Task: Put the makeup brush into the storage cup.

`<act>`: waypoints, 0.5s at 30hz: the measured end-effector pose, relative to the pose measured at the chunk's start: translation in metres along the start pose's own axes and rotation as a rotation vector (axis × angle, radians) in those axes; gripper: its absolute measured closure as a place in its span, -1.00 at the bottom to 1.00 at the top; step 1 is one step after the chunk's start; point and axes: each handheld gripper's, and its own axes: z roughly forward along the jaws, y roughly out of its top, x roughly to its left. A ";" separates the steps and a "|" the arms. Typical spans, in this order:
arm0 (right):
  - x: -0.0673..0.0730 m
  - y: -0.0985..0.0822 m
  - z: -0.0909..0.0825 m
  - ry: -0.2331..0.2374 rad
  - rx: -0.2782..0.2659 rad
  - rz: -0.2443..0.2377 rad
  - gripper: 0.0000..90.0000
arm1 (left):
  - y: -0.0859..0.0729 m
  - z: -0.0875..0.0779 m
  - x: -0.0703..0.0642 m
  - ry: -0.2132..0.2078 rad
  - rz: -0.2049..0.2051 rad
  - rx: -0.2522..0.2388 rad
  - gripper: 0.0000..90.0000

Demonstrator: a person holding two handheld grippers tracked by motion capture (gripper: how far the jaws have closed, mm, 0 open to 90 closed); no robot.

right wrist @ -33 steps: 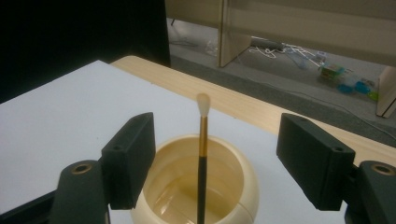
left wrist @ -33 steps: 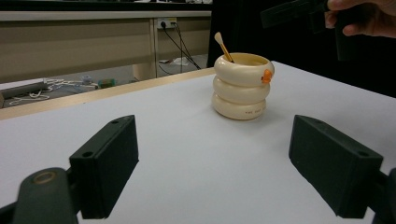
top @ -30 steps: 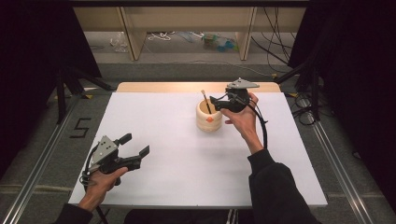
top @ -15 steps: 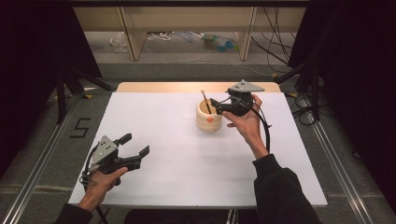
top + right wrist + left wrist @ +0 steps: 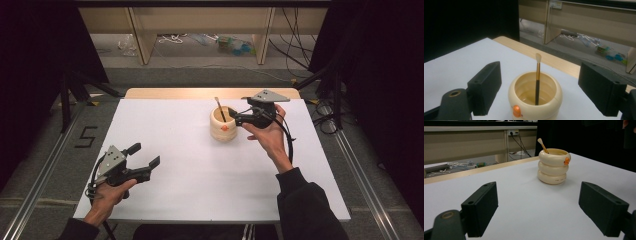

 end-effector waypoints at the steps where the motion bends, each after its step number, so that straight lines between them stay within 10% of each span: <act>1: 0.000 -0.001 -0.001 0.003 -0.009 0.001 -0.56 | 0.000 0.000 0.000 0.000 -0.001 -0.001 -0.66; 15: 0.004 -0.008 -0.021 0.017 -0.020 0.021 -0.60 | 0.000 0.000 0.000 0.002 -0.003 0.001 -0.66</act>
